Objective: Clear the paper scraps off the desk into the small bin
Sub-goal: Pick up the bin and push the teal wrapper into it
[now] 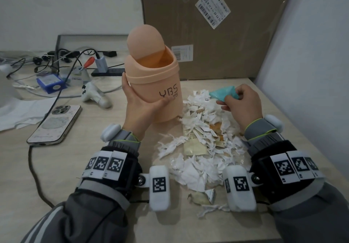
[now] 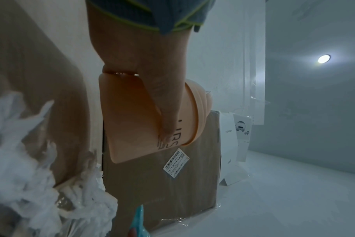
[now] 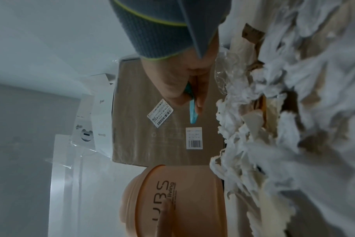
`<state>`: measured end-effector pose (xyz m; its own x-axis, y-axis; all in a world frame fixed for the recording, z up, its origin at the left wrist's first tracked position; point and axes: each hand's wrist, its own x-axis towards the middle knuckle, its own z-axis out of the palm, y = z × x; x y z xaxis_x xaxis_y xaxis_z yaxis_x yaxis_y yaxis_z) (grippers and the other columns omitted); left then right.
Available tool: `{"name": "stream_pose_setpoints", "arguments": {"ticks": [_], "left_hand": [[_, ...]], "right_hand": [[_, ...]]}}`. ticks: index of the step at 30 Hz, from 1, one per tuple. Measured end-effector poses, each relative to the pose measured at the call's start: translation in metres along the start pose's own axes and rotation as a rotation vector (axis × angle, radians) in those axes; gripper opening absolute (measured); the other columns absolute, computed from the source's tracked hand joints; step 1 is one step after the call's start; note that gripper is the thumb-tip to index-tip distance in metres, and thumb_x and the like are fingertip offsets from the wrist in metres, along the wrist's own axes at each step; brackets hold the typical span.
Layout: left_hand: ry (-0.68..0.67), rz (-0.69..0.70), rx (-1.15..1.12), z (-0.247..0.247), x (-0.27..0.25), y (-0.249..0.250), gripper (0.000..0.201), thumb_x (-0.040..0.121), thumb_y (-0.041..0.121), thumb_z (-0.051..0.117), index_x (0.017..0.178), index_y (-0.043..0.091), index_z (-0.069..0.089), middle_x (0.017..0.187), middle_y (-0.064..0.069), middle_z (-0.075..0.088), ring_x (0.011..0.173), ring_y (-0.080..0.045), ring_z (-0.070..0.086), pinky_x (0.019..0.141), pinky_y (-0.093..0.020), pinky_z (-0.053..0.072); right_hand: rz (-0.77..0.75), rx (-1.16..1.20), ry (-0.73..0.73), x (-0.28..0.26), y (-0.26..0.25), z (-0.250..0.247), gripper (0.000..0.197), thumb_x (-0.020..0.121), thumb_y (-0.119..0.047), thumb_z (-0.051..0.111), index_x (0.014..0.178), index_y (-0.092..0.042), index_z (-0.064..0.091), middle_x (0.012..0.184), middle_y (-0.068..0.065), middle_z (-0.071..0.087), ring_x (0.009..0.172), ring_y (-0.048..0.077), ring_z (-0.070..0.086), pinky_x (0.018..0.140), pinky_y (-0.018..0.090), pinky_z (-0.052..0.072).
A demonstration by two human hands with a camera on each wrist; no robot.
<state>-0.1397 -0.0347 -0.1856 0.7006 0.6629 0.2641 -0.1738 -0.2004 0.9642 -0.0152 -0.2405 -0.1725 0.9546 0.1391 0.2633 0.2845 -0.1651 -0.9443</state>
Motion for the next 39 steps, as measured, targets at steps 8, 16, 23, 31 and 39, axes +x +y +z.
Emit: {"name": "stream_pose_setpoints", "arguments": {"ticks": [8, 16, 23, 31, 39], "left_hand": [[-0.005, 0.011, -0.013, 0.001, 0.0, -0.001, 0.138, 0.059, 0.032, 0.091, 0.161, 0.031, -0.003, 0.153, 0.006, 0.04, 0.133, -0.011, 0.05, 0.112, -0.041, 0.048], [-0.022, 0.013, -0.012, 0.001, -0.001, 0.001, 0.146, 0.048, 0.045, 0.092, 0.16, 0.033, -0.001, 0.153, 0.005, 0.043, 0.133, -0.011, 0.052, 0.112, -0.046, 0.05], [-0.027, 0.036, -0.011, 0.002, -0.002, 0.002, 0.147, 0.046, 0.049, 0.089, 0.16, 0.032, -0.001, 0.155, 0.004, 0.041, 0.135, -0.012, 0.05, 0.111, -0.041, 0.049], [-0.031, 0.041, -0.004, 0.003, -0.001, 0.0, 0.146, 0.049, 0.044, 0.092, 0.16, 0.032, -0.001, 0.155, 0.005, 0.04, 0.135, -0.012, 0.05, 0.11, -0.04, 0.049], [-0.02, 0.04, 0.008, 0.003, 0.0, -0.002, 0.143, 0.059, 0.028, 0.099, 0.161, 0.03, -0.001, 0.155, 0.003, 0.039, 0.134, -0.012, 0.049, 0.111, -0.041, 0.048]], "right_hand": [[0.046, -0.061, -0.063, 0.001, 0.002, -0.004, 0.047, 0.083, 0.009, 0.03, 0.101, -0.019, 0.063, 0.111, 0.011, 0.062, 0.058, 0.017, 0.062, 0.054, 0.02, 0.053], [-0.048, -0.31, -0.314, -0.004, -0.01, -0.009, 0.027, 0.078, -0.037, 0.055, 0.073, -0.01, 0.057, 0.074, -0.002, 0.054, 0.072, 0.019, 0.052, 0.066, 0.037, 0.045], [-0.1, -0.548, -0.998, -0.025, -0.021, -0.007, 0.026, 0.067, -0.04, 0.08, 0.089, -0.033, 0.069, 0.097, -0.013, 0.059, 0.079, 0.0, 0.055, 0.071, 0.022, 0.047], [-0.08, -0.753, -1.107, -0.033, -0.02, 0.0, 0.05, 0.065, -0.037, 0.082, 0.108, -0.041, 0.056, 0.122, -0.008, 0.046, 0.109, 0.016, 0.048, 0.097, 0.038, 0.046], [-0.149, -0.88, -1.064, -0.03, -0.018, 0.002, 0.058, 0.067, -0.045, 0.079, 0.117, -0.043, 0.05, 0.12, -0.015, 0.043, 0.111, 0.012, 0.044, 0.101, 0.036, 0.04]]}}
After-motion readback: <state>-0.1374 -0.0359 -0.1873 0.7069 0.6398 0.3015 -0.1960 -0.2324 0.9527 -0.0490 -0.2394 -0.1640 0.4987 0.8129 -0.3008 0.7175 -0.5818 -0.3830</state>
